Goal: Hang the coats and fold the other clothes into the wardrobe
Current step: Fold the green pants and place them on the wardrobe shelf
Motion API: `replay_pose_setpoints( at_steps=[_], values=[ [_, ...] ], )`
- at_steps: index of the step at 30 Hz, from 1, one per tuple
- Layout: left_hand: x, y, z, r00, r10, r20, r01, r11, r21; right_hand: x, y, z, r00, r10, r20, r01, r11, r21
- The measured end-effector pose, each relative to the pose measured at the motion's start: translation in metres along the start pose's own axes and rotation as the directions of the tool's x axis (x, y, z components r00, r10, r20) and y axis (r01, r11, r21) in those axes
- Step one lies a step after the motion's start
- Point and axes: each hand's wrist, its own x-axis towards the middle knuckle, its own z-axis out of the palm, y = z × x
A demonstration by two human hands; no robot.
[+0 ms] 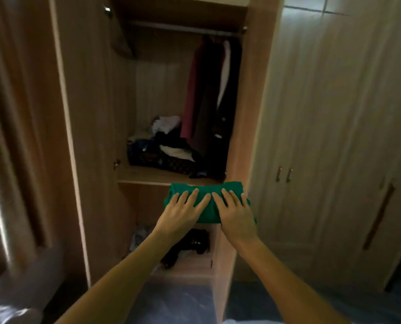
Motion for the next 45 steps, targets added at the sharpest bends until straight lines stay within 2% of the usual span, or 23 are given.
replay_pose_setpoints(
  at_steps=[7, 11, 16, 24, 27, 32, 35, 40, 43, 45],
  values=[
    [-0.009, -0.137, 0.068, 0.994, -0.037, -0.107, 0.043, 0.998, 0.054, 0.096, -0.088, 0.072, 0.999, -0.004, 0.033, 0.003, 0.999, 0.034],
    [-0.009, -0.194, 0.111, 0.992, -0.083, -0.096, 0.086, 0.996, 0.028, 0.14, -0.121, 0.117, 0.995, -0.036, 0.094, 0.031, 0.998, 0.06],
    [0.0, -0.242, 0.171, 0.99, -0.142, -0.016, 0.141, 0.988, -0.055, 0.181, -0.142, 0.19, 0.981, -0.066, 0.184, 0.046, 0.992, 0.116],
    [0.055, -0.292, 0.293, 0.981, -0.163, 0.108, 0.166, 0.986, -0.018, 0.234, -0.128, 0.336, 0.958, -0.097, 0.269, 0.04, 0.977, 0.208],
    [0.084, -0.3, 0.34, 0.962, -0.201, 0.182, 0.212, 0.977, -0.04, 0.252, -0.109, 0.393, 0.945, -0.136, 0.296, 0.058, 0.965, 0.257],
    [0.125, -0.319, 0.4, 0.943, -0.185, 0.277, 0.207, 0.977, -0.053, 0.279, -0.092, 0.473, 0.912, -0.197, 0.359, 0.063, 0.934, 0.352],
    [0.147, -0.342, 0.428, 0.943, -0.238, 0.234, 0.247, 0.969, -0.007, 0.306, -0.089, 0.51, 0.914, -0.185, 0.361, 0.043, 0.929, 0.367],
    [0.181, -0.389, 0.473, 0.923, -0.257, 0.285, 0.27, 0.963, -0.008, 0.355, -0.093, 0.567, 0.899, -0.196, 0.393, 0.027, 0.918, 0.396],
    [0.207, -0.426, 0.505, 0.907, -0.308, 0.288, 0.34, 0.938, -0.068, 0.396, -0.103, 0.607, 0.923, -0.155, 0.352, 0.0, 0.915, 0.403],
    [0.229, -0.455, 0.531, 0.885, -0.379, 0.272, 0.402, 0.915, -0.031, 0.428, -0.112, 0.641, 0.927, -0.111, 0.357, -0.04, 0.92, 0.39]
  ],
)
